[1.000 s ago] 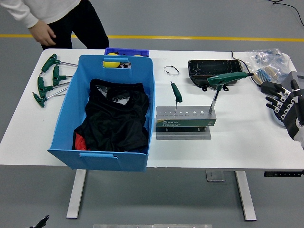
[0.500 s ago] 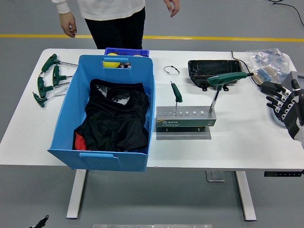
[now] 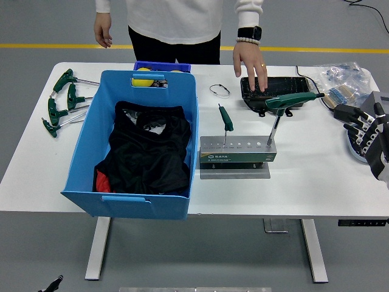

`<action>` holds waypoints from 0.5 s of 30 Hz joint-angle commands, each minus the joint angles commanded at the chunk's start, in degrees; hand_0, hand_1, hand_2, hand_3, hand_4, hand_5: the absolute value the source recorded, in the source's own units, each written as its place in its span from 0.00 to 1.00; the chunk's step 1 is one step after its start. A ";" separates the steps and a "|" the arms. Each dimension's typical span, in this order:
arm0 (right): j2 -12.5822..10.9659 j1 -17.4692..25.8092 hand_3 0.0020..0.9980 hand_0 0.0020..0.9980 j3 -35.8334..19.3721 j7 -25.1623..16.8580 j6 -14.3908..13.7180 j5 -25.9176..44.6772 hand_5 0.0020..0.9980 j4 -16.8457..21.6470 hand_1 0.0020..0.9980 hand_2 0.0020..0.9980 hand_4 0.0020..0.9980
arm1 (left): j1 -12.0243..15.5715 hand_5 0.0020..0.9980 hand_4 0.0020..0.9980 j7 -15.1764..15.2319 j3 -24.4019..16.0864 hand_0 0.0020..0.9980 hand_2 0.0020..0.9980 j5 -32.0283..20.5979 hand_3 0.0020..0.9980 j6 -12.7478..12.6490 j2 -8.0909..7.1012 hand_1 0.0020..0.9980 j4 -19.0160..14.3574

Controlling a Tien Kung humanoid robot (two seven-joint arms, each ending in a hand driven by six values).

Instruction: Lift tool from toolbox,place it in box,lift tool from toolbox,place it in box

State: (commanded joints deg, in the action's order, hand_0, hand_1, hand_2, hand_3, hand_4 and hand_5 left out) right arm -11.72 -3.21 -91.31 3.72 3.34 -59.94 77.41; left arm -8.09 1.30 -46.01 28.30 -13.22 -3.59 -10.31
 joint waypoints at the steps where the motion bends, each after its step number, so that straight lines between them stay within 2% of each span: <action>1: 0.00 0.00 0.90 0.98 -0.05 -0.08 -0.14 0.00 1.00 0.04 0.88 0.88 1.00 | 0.01 0.60 0.72 0.01 0.02 0.78 0.82 -0.02 0.74 0.01 -0.01 0.81 0.00; 4: -0.02 0.03 0.90 0.99 -0.04 -0.63 -0.78 0.03 1.00 0.17 0.89 0.88 1.00 | 0.01 0.60 0.72 -0.04 -0.09 0.78 0.82 0.17 0.74 0.01 -0.05 0.81 0.00; 8: -0.12 0.09 0.90 0.99 0.15 -3.19 -4.37 -1.98 1.00 1.05 0.89 0.88 1.00 | 0.05 0.60 0.72 -0.05 -0.21 0.78 0.82 0.29 0.74 -0.02 -0.02 0.81 0.00; 12: -1.33 -0.31 0.92 1.00 0.57 -4.94 -8.81 -10.52 1.00 2.76 0.91 0.91 1.00 | 0.07 0.60 0.72 -0.13 -0.23 0.78 0.82 0.35 0.74 -0.01 -0.03 0.81 0.00; 13: -2.31 -0.76 0.92 1.00 1.05 -5.22 -10.28 -13.12 1.00 3.56 0.91 0.91 1.00 | 0.07 0.60 0.72 -0.16 -0.25 0.78 0.82 0.38 0.74 -0.02 -0.02 0.81 0.00; 15: -3.67 -1.50 0.92 1.00 1.81 -5.37 -11.45 -17.96 1.00 4.44 0.91 0.91 1.00 | 0.08 0.60 0.72 -0.20 -0.22 0.78 0.82 0.37 0.74 -0.02 -0.03 0.81 0.00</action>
State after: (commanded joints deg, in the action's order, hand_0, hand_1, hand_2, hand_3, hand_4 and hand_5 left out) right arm -15.40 -4.71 -89.50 -1.65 -8.11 -77.90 81.86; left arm -8.01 1.10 -46.23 28.67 -13.24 -3.62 -10.31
